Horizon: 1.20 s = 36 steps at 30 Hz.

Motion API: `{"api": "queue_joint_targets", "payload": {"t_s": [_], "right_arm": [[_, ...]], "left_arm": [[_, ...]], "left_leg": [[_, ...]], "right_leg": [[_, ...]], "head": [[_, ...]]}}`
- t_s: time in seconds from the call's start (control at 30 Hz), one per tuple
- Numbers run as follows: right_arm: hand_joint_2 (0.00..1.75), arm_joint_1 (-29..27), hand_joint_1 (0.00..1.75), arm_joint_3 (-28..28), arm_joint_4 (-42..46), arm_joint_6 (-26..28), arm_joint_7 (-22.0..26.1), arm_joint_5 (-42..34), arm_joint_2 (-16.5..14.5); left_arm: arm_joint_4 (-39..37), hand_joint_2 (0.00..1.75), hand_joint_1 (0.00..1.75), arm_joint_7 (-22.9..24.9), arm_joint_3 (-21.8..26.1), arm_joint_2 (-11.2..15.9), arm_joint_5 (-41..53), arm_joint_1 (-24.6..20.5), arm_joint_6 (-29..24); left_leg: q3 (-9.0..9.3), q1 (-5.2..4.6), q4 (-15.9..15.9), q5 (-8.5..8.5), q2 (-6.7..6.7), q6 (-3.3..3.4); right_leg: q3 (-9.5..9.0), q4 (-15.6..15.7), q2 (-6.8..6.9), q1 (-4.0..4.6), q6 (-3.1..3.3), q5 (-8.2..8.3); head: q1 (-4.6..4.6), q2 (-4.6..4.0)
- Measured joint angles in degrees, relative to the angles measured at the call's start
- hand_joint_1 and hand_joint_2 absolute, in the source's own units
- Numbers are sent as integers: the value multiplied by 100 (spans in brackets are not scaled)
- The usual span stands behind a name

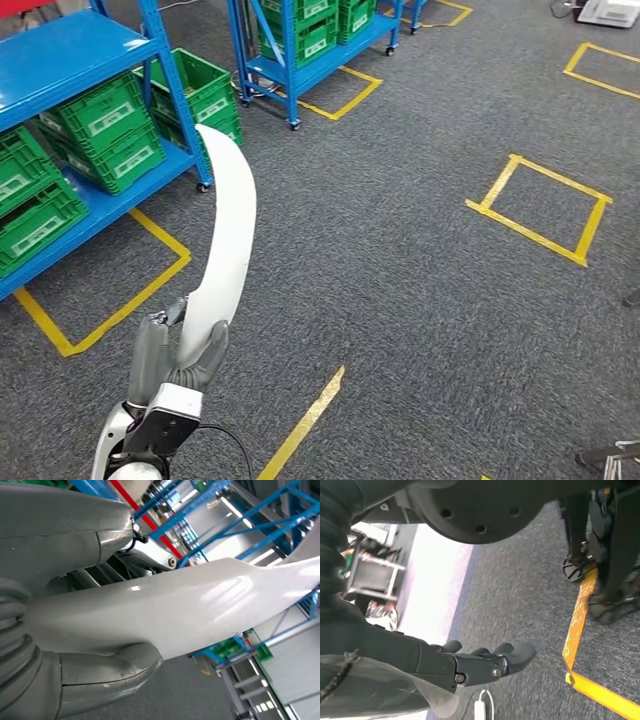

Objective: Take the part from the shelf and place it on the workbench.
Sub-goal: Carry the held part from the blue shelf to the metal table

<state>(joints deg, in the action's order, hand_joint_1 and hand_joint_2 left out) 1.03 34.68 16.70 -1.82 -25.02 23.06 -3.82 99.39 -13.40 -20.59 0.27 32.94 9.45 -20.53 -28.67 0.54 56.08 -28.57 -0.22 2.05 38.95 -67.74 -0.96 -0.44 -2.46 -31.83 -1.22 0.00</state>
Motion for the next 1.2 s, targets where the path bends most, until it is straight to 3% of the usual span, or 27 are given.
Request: {"api": "queue_joint_targets", "payload": {"t_s": [0.07,0.1,0.17,0.23,0.27,0.37,0.43,0.5,0.53,0.57,0.6,0.67,0.73,0.8,0.87,0.93,1.0,1.07,1.1,1.13,1.2], "right_arm": [[175,-8,0,7,0,0,-11,0,0],[175,-15,0,13,0,1,-11,0,0],[175,-23,0,26,2,7,-13,3,0],[175,-7,0,37,9,15,-14,11,0],[175,0,0,47,13,14,-8,18,0],[175,-30,0,105,20,9,6,57,-2],[175,-45,0,139,26,9,-12,78,-8],[175,-36,0,157,36,9,-27,86,-11],[175,-30,0,164,40,9,-17,87,-11],[175,-29,0,169,44,9,-9,87,-11],[175,-29,0,171,45,8,0,87,-11],[175,-32,0,173,46,7,6,87,-11],[175,-27,0,173,49,7,1,87,-24],[175,-24,0,173,53,5,7,86,-35],[175,-45,0,175,57,5,15,86,-33],[175,-54,0,177,60,5,-7,87,-39],[175,-31,0,178,61,2,-33,87,-48],[175,-27,0,182,61,-1,-28,87,-48],[175,-38,0,192,62,-3,-23,88,-47],[175,-51,0,205,62,-5,-19,91,-46],[175,-67,0,237,66,-13,-20,102,-46]], "left_arm": [[-14,175,175,0,9,2,0,3,1],[-21,175,175,0,10,1,0,2,1],[-29,175,175,-7,13,0,-21,-2,8],[-30,175,175,-33,25,-1,-71,-5,35],[-30,175,175,-53,32,-1,-97,-7,56],[-28,175,175,-108,50,-4,-143,-14,104],[-27,175,175,-125,66,-4,-157,-18,113],[-27,175,175,-130,81,1,-165,-4,117],[-27,175,175,-131,85,3,-168,6,118],[-27,175,175,-131,88,5,-171,13,119],[-27,175,175,-131,90,7,-173,16,120],[-27,175,175,-131,97,8,-173,18,122],[-27,175,175,-132,107,8,-173,21,123],[-27,175,175,-133,115,7,-173,20,126],[-27,175,175,-135,121,4,-173,10,130],[-27,175,175,-139,130,-4,-173,3,131],[-27,175,175,-146,140,-9,-173,7,133],[-27,175,175,-154,148,-9,-172,14,136],[-27,175,175,-157,151,-9,-171,15,138],[-27,175,175,-159,155,-9,-169,16,141],[-27,175,175,-163,163,-10,-161,14,154]], "left_leg": [[-1,-10,3,-1,159,-1],[3,-10,5,-5,231,-6],[26,-13,6,-22,359,-31],[40,-44,17,-53,470,-83],[44,-60,24,-67,520,-110],[66,-60,48,-119,620,-198],[-31,-36,338,-329,426,-249],[-374,-21,1078,-697,158,-265],[-577,-19,1467,-833,101,-264],[-726,-19,1721,-870,75,-260],[-786,-19,1768,-783,63,-249],[-609,-19,1220,-306,-38,-210],[-338,-10,511,49,-298,-165],[-231,-18,198,73,-421,-137],[-191,-18,114,56,-323,-106],[-119,2,75,48,-199,-61],[-74,-5,65,18,-55,-22],[-47,-18,67,-24,89,-8],[-17,-19,67,-54,157,-11],[25,-19,67,-88,221,-18],[136,-22,64,-167,345,-46]], "right_leg": [[236,-540,56,-26,-48,-152],[194,-492,76,-34,-61,-74],[-210,215,217,-37,-57,272],[-613,924,436,3,6,461],[-694,1074,494,24,52,466],[-692,1101,356,38,187,452],[-713,1125,249,19,268,464],[-726,1131,128,15,325,458],[-732,1130,54,23,339,453],[-743,1129,-23,32,346,446],[-762,1128,-105,40,349,437],[-821,1124,-268,45,335,409],[-831,1103,-415,44,293,374],[-781,1074,-534,24,217,382],[-731,1031,-573,9,150,409],[-603,793,-350,28,102,305],[-238,142,-55,29,51,23],[181,-505,46,13,17,-179],[259,-557,64,8,13,-125],[225,-403,86,5,19,27],[-92,336,276,23,55,460]], "head": [[-2,0],[-2,0],[-4,0],[-2,0],[-1,0],[2,0],[30,0],[62,0],[63,0],[64,0],[62,0],[63,0],[61,0],[62,0],[67,0],[27,0],[-20,0],[-28,0],[-31,0],[-31,0],[-31,0]]}}
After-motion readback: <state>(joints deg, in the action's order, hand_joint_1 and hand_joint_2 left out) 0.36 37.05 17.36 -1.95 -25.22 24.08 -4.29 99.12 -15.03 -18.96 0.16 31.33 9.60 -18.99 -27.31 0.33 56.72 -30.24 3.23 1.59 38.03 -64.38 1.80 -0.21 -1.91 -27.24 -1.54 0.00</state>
